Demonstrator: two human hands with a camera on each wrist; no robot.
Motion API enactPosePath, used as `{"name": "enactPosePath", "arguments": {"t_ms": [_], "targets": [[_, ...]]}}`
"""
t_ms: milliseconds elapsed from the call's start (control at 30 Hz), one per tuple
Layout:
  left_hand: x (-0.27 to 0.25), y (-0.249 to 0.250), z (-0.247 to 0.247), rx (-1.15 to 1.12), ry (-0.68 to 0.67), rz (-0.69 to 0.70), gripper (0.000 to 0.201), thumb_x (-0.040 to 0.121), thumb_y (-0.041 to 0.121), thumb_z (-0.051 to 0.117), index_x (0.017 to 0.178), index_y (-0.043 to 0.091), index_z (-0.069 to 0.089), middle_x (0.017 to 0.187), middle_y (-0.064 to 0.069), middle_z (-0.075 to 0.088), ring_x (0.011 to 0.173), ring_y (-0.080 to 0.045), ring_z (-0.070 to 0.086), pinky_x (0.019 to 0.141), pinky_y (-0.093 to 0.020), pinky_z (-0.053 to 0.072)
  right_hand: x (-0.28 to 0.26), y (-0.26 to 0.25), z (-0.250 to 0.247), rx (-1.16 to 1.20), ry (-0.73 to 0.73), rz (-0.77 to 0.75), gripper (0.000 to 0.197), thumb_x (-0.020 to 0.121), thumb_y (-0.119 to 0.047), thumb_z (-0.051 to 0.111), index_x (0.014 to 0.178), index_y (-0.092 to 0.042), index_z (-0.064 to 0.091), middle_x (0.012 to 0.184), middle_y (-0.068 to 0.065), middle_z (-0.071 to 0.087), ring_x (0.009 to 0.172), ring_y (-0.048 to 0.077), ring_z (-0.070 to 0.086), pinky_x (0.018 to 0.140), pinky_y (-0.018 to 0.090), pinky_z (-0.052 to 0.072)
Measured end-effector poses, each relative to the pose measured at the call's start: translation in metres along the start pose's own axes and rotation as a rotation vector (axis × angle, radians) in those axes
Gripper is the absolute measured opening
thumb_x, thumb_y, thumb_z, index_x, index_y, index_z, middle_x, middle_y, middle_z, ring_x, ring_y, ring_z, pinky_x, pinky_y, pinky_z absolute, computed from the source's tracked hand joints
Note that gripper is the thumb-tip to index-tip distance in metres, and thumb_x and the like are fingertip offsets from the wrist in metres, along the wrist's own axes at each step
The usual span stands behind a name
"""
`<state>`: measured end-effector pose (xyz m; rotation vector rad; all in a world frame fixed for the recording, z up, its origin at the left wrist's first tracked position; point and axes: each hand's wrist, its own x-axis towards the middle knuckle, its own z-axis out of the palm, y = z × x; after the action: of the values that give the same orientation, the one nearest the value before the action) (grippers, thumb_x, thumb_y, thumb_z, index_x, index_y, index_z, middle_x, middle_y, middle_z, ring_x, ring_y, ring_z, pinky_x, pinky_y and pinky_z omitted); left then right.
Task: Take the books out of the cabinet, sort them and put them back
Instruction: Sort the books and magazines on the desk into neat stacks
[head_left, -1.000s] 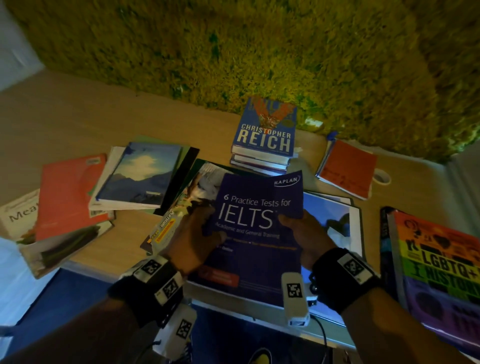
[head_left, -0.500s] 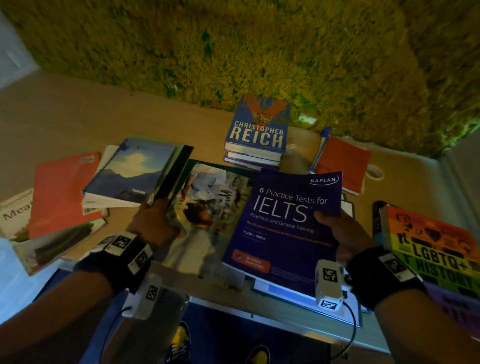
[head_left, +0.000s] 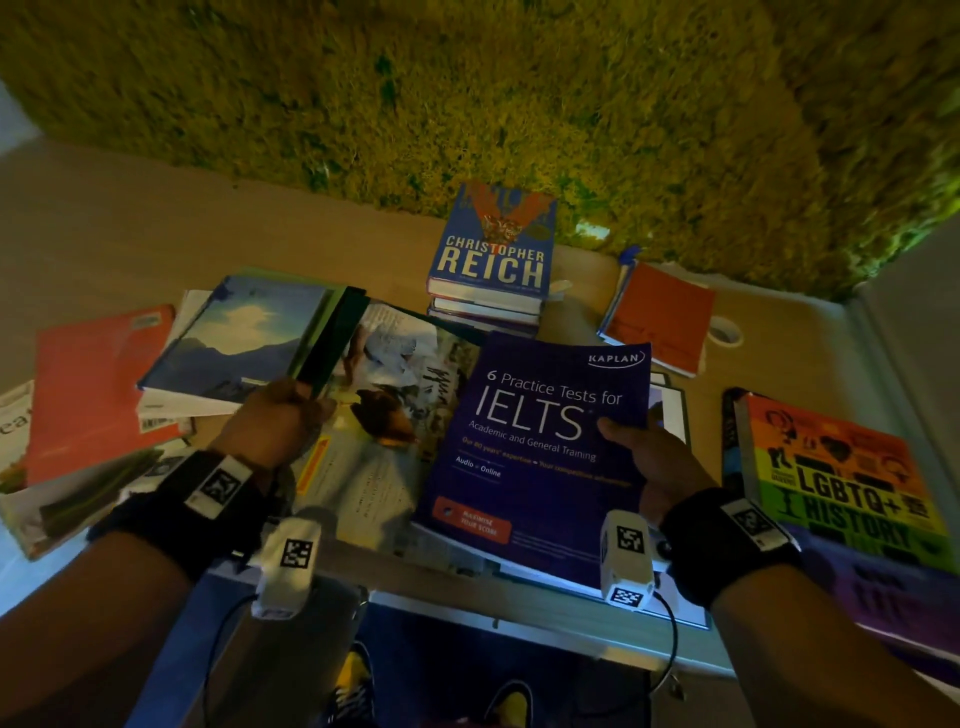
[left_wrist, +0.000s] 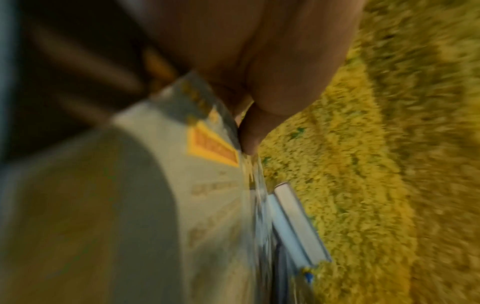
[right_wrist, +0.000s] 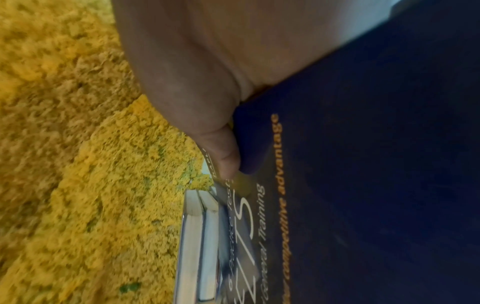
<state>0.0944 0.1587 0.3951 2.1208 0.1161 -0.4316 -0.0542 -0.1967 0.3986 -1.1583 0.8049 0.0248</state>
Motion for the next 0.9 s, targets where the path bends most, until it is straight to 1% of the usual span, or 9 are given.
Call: {"name": "enactPosePath", "arguments": {"t_ms": [167, 300, 500, 567, 600, 633, 667, 767, 900], "targets": [[0.010, 0.018, -0.045, -0.052, 0.083, 0.129, 0.031, 0.090, 0.001, 0.062, 0.080, 0.028, 0.052, 0.073, 0.004, 0.058, 0.063, -0.009, 0.061, 0.070, -0.031, 0.053, -0.001, 0.005, -0.007, 0.045, 0.002, 0.018, 0.034, 0.096, -0.014, 0.067, 0.128, -0.025, 0.065, 0.114, 0.015, 0.076, 0.094, 0.035, 0.075, 0.068, 0.051, 0.064], [0.031, 0.019, -0.091, 0.024, 0.114, 0.204, 0.020, 0.090, 0.005, 0.065, 0.103, 0.020, 0.062, 0.065, 0.031, 0.065, 0.055, 0.015, 0.060, 0.044, -0.005, 0.045, -0.002, 0.008, -0.006, 0.045, -0.006, -0.004, 0.021, 0.097, -0.012, 0.066, 0.111, -0.026, 0.068, 0.090, 0.007, 0.080, 0.072, 0.027, 0.078, 0.055, 0.044, 0.063], [0.049, 0.002, -0.150, -0.149, 0.191, 0.136, 0.032, 0.080, 0.027, 0.080, 0.108, 0.041, 0.071, 0.071, -0.004, 0.072, 0.051, -0.028, 0.062, 0.043, -0.034, 0.053, -0.005, 0.010, 0.010, 0.049, -0.062, -0.028, 0.025, 0.098, -0.011, 0.063, 0.122, -0.015, 0.068, 0.092, 0.009, 0.080, 0.075, 0.026, 0.077, 0.057, 0.043, 0.064], [0.083, -0.037, -0.181, -0.191, 0.237, 0.120, 0.082, 0.067, 0.039, 0.088, 0.141, 0.037, 0.051, 0.089, -0.013, 0.070, 0.025, -0.038, 0.020, 0.022, -0.031, 0.034, -0.005, 0.008, 0.023, 0.048, -0.088, -0.030, 0.025, 0.099, -0.010, 0.061, 0.123, -0.014, 0.067, 0.090, 0.009, 0.080, 0.073, 0.025, 0.078, 0.054, 0.040, 0.062], [0.091, -0.044, -0.189, -0.231, 0.239, 0.087, 0.093, 0.060, 0.042, 0.091, 0.142, 0.038, 0.048, 0.096, -0.018, 0.065, 0.115, -0.065, 0.003, 0.036, 0.006, 0.013, -0.005, 0.007, 0.031, 0.049, -0.100, -0.028, 0.023, 0.099, -0.009, 0.061, 0.120, -0.016, 0.067, 0.089, 0.008, 0.081, 0.072, 0.025, 0.078, 0.053, 0.040, 0.062], [0.082, -0.036, -0.192, -0.231, 0.189, 0.029, 0.075, 0.061, 0.042, 0.090, 0.129, 0.045, 0.059, 0.097, -0.018, 0.064, 0.084, -0.047, 0.056, 0.046, -0.024, 0.052, -0.003, 0.006, 0.039, 0.046, -0.109, -0.020, 0.023, 0.099, -0.010, 0.061, 0.119, -0.019, 0.067, 0.092, 0.009, 0.080, 0.074, 0.026, 0.078, 0.055, 0.041, 0.062], [0.064, -0.017, -0.187, -0.186, 0.203, -0.004, 0.047, 0.069, 0.036, 0.086, 0.111, 0.044, 0.068, 0.094, -0.018, 0.065, 0.087, -0.041, 0.062, 0.091, -0.057, 0.046, -0.001, 0.004, 0.049, 0.043, -0.131, -0.011, 0.026, 0.098, -0.011, 0.062, 0.122, -0.020, 0.066, 0.098, 0.011, 0.080, 0.078, 0.028, 0.078, 0.058, 0.044, 0.062], [0.034, 0.004, -0.181, -0.085, 0.189, 0.024, 0.025, 0.085, 0.022, 0.074, 0.109, 0.021, 0.068, 0.086, -0.021, 0.064, 0.064, -0.027, 0.062, 0.066, -0.030, 0.052, 0.005, 0.004, 0.080, 0.033, -0.168, 0.009, 0.029, 0.097, -0.011, 0.063, 0.124, -0.021, 0.066, 0.103, 0.013, 0.079, 0.080, 0.031, 0.077, 0.061, 0.047, 0.062], [0.042, -0.010, -0.182, -0.026, 0.193, 0.019, 0.022, 0.092, 0.018, 0.066, 0.114, 0.013, 0.067, 0.086, -0.021, 0.066, 0.064, -0.026, 0.063, 0.062, -0.034, 0.051, 0.013, 0.008, 0.117, 0.025, -0.196, 0.031, 0.026, 0.097, -0.011, 0.064, 0.121, -0.019, 0.068, 0.095, 0.014, 0.079, 0.073, 0.031, 0.077, 0.057, 0.048, 0.062]]}}
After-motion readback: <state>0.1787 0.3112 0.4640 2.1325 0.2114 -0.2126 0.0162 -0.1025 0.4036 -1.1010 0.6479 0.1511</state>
